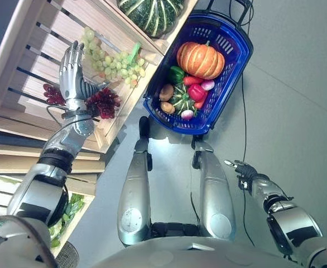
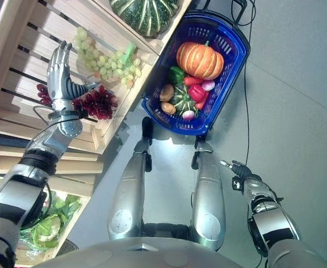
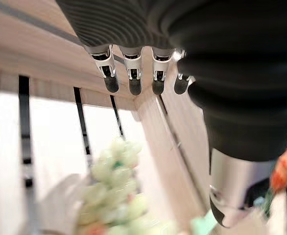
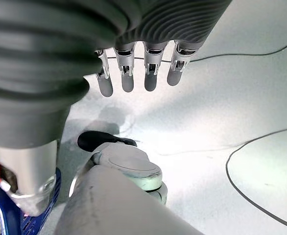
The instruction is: Pick up fruits and vegetables into the basket
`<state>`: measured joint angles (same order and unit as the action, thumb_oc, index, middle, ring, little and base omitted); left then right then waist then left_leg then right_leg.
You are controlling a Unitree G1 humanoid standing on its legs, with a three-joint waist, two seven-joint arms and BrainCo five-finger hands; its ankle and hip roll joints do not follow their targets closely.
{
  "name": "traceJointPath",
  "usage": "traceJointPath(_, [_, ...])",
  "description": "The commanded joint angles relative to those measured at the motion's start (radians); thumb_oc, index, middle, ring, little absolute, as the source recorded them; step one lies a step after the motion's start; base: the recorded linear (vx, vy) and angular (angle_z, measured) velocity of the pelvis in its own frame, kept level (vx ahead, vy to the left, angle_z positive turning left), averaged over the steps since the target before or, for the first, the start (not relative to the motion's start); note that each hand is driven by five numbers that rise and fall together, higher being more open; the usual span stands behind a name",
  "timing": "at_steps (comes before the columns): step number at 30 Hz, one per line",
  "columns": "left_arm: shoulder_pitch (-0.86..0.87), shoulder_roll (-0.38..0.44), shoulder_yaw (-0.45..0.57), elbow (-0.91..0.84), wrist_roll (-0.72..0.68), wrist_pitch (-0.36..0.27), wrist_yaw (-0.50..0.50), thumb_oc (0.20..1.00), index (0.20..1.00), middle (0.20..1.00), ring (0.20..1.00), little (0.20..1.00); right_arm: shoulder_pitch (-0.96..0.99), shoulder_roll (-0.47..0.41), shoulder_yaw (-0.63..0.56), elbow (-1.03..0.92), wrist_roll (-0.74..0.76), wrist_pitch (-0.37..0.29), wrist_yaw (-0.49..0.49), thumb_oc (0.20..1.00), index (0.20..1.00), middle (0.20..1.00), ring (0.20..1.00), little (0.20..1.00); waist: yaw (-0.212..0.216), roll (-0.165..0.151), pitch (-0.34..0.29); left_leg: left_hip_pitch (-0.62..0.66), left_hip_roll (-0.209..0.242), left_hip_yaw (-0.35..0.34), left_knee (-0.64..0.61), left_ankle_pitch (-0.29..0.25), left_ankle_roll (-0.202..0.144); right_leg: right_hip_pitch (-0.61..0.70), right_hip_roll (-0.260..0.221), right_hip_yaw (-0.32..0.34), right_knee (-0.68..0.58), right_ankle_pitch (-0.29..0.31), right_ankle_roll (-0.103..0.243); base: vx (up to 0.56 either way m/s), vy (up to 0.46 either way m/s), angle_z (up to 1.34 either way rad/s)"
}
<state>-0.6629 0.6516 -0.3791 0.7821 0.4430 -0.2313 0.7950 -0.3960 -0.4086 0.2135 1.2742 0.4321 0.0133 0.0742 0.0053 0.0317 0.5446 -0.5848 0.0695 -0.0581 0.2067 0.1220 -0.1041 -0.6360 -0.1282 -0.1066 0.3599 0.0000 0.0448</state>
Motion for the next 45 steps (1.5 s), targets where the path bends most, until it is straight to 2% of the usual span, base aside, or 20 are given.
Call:
traceJointPath(1, [-0.006,0.063,-0.009,0.058,0.126,0.033,0.040,1.000,1.000,1.000,1.000,1.000,0.041,-0.012,0.023,-0.009,0.005,0.001,0.002,1.000,1.000,1.000,1.000,1.000,-0.002,-0.026,-0.025,-0.050,-0.067,0.031,0.124,-0.120,0.079,0.005,0.046,-0.014,0.060,-0.058,-0.010,-0.01,0.044,0.00])
traceJointPath(8, [0.020,0.070,-0.079,0.169,0.231,0.058,-0.023,1.000,1.000,1.000,1.000,1.000,0.015,-0.030,0.029,-0.005,-0.013,0.001,0.005,1.000,1.000,1.000,1.000,1.000,-0.013,-0.019,-0.025,-0.087,-0.060,0.040,0.144,-0.118,0.074,-0.028,0.051,-0.010,0.073,-0.060,-0.016,-0.01,0.042,-0.04])
traceJointPath(14, [0.022,0.074,-0.122,0.277,0.222,0.053,-0.090,1.000,1.000,1.000,1.000,1.000,-0.023,-0.051,0.040,-0.002,-0.008,0.016,0.012,1.000,1.000,1.000,1.000,1.000,-0.024,-0.019,-0.025,-0.110,-0.054,0.043,0.147,-0.112,0.069,-0.051,0.059,-0.003,0.071,-0.057,-0.018,-0.01,0.013,0.00])
traceJointPath(20, [0.029,0.061,-0.159,0.363,0.229,0.055,-0.109,1.000,1.000,1.000,1.000,1.000,-0.051,-0.071,0.048,0.002,-0.015,0.023,0.023,1.000,1.000,1.000,1.000,1.000,-0.032,-0.015,-0.025,-0.121,-0.050,0.050,0.143,-0.105,0.066,-0.062,0.064,0.002,0.065,-0.055,-0.022,-0.02,0.028,-0.05])
traceJointPath(24, [0.019,0.056,-0.176,0.409,0.233,0.100,-0.137,1.000,1.000,1.000,1.000,1.000,-0.064,-0.079,0.054,0.003,-0.016,0.026,0.033,1.000,1.000,1.000,1.000,1.000,-0.038,-0.019,-0.025,-0.132,-0.047,0.053,0.150,-0.103,0.063,-0.070,0.065,0.002,0.068,-0.056,-0.023,-0.01,0.016,-0.03])
traceJointPath(29, [0.003,0.057,-0.192,0.457,0.240,0.127,-0.163,1.000,1.000,1.000,1.000,1.000,-0.078,-0.088,0.063,0.008,-0.019,0.029,0.034,1.000,1.000,1.000,1.000,1.000,-0.044,-0.017,-0.025,-0.144,-0.045,0.056,0.154,-0.100,0.060,-0.080,0.065,0.003,0.069,-0.056,-0.025,0.00,0.000,0.00])
traceJointPath(31, [-0.007,0.061,-0.198,0.471,0.254,0.179,-0.139,1.000,1.000,1.000,1.000,1.000,-0.086,-0.094,0.067,0.006,-0.021,0.033,0.036,1.000,1.000,1.000,1.000,1.000,-0.046,-0.017,-0.025,-0.150,-0.045,0.056,0.155,-0.099,0.060,-0.086,0.066,0.003,0.071,-0.057,-0.027,0.00,0.000,0.00])
traceJointPath(37, [-0.034,0.060,-0.185,0.511,0.285,0.278,-0.091,1.000,1.000,1.000,1.000,1.000,-0.101,-0.095,0.081,0.004,-0.010,0.038,0.036,1.000,1.000,1.000,1.000,1.000,-0.047,-0.029,-0.025,-0.176,-0.041,0.053,0.165,-0.096,0.058,-0.113,0.070,0.004,0.081,-0.059,-0.030,0.00,0.000,0.00])
traceJointPath(41, [-0.055,0.054,-0.176,0.519,0.312,0.316,-0.072,1.000,1.000,1.000,1.000,1.000,-0.103,-0.090,0.082,0.007,-0.006,0.033,0.035,1.000,1.000,1.000,1.000,1.000,-0.047,-0.035,-0.025,-0.186,-0.041,0.051,0.162,-0.095,0.059,-0.125,0.073,0.003,0.085,-0.060,-0.031,0.00,-0.004,-0.01])
traceJointPath(45, [-0.066,0.047,-0.174,0.532,0.312,0.325,-0.060,1.000,1.000,1.000,1.000,1.000,-0.111,-0.087,0.089,0.006,0.003,0.034,0.035,1.000,1.000,1.000,1.000,1.000,-0.047,-0.041,-0.025,-0.192,-0.043,0.048,0.164,-0.095,0.058,-0.131,0.075,0.003,0.085,-0.060,-0.031,0.00,0.000,0.00])
